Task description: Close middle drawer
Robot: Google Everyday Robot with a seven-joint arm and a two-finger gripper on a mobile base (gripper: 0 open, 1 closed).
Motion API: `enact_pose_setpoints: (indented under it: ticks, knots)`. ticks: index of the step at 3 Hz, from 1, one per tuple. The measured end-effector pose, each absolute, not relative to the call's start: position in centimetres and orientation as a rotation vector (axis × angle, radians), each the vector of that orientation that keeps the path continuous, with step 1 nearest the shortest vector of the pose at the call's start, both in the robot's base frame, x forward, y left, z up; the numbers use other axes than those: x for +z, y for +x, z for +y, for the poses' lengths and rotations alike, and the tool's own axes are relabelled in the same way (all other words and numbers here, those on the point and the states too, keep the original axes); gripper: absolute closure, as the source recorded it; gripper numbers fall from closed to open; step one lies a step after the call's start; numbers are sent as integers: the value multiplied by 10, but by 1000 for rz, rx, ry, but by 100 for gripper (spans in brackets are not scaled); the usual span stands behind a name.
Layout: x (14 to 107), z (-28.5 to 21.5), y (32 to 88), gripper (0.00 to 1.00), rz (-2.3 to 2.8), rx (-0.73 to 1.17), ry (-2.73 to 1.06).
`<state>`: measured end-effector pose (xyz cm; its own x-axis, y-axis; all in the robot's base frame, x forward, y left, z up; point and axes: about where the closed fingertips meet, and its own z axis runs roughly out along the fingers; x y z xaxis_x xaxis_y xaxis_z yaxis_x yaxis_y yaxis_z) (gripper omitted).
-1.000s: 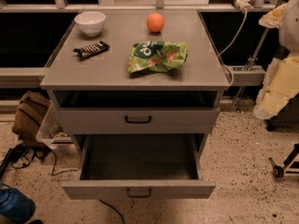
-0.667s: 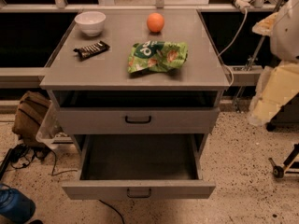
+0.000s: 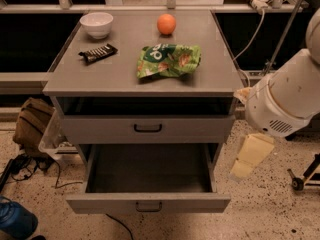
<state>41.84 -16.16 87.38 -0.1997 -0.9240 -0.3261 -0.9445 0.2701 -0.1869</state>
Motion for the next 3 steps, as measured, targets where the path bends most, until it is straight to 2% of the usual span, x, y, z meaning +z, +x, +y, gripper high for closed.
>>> enact_pose_setpoints:
  ticks: [2,3]
  knots:
    - [841,-164,409,0,2162,125,-1682]
    - [755,-170,392,0,2178,191,-1645]
